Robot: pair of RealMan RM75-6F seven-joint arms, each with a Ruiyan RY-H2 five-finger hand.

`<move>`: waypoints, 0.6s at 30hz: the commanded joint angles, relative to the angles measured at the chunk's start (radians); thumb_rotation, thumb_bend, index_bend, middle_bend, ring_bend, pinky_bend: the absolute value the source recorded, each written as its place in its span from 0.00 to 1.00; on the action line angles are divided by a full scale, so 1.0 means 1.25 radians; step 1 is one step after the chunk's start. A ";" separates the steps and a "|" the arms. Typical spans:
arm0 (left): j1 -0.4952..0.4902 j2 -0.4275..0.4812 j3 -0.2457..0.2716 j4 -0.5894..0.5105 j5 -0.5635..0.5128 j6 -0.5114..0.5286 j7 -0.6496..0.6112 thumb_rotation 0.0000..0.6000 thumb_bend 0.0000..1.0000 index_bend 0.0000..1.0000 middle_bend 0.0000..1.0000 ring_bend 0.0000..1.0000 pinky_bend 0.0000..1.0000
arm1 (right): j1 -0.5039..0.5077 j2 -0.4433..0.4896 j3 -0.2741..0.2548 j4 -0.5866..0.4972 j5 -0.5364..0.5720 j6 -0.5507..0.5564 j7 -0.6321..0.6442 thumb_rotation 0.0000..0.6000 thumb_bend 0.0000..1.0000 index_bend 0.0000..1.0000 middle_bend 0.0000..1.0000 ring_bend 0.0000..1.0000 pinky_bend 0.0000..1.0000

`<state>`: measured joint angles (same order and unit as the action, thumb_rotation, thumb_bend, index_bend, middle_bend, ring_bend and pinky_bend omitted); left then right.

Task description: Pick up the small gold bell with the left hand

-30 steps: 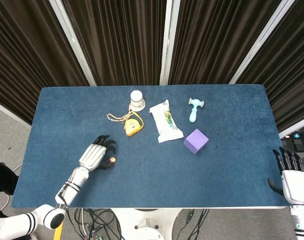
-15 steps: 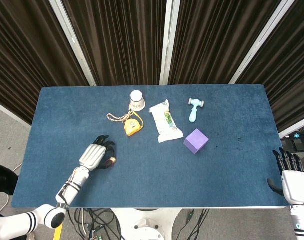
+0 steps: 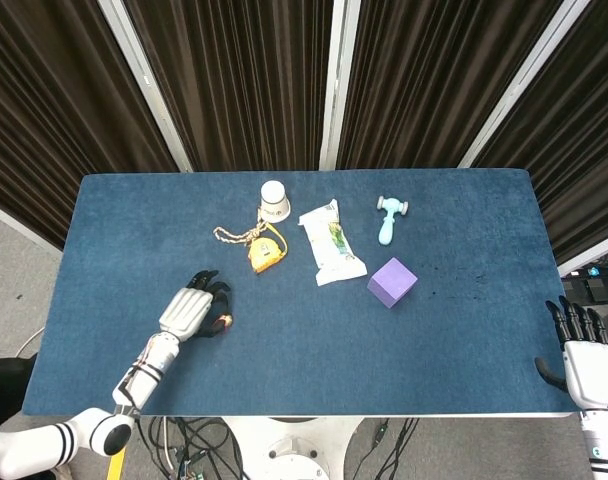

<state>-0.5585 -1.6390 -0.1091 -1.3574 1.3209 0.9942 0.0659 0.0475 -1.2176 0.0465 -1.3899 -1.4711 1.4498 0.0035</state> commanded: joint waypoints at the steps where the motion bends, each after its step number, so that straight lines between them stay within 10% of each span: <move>1: -0.001 -0.001 -0.001 0.000 -0.002 0.000 0.001 1.00 0.38 0.53 0.24 0.02 0.00 | 0.000 0.000 0.000 0.000 0.001 -0.001 0.000 1.00 0.18 0.00 0.00 0.00 0.00; 18: -0.007 -0.002 -0.001 -0.006 -0.016 0.002 0.013 1.00 0.42 0.59 0.26 0.02 0.00 | 0.001 -0.002 0.001 0.002 0.004 -0.005 0.001 1.00 0.18 0.00 0.00 0.00 0.00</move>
<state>-0.5669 -1.6412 -0.1107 -1.3652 1.3006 0.9971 0.0824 0.0485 -1.2199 0.0475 -1.3875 -1.4665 1.4434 0.0050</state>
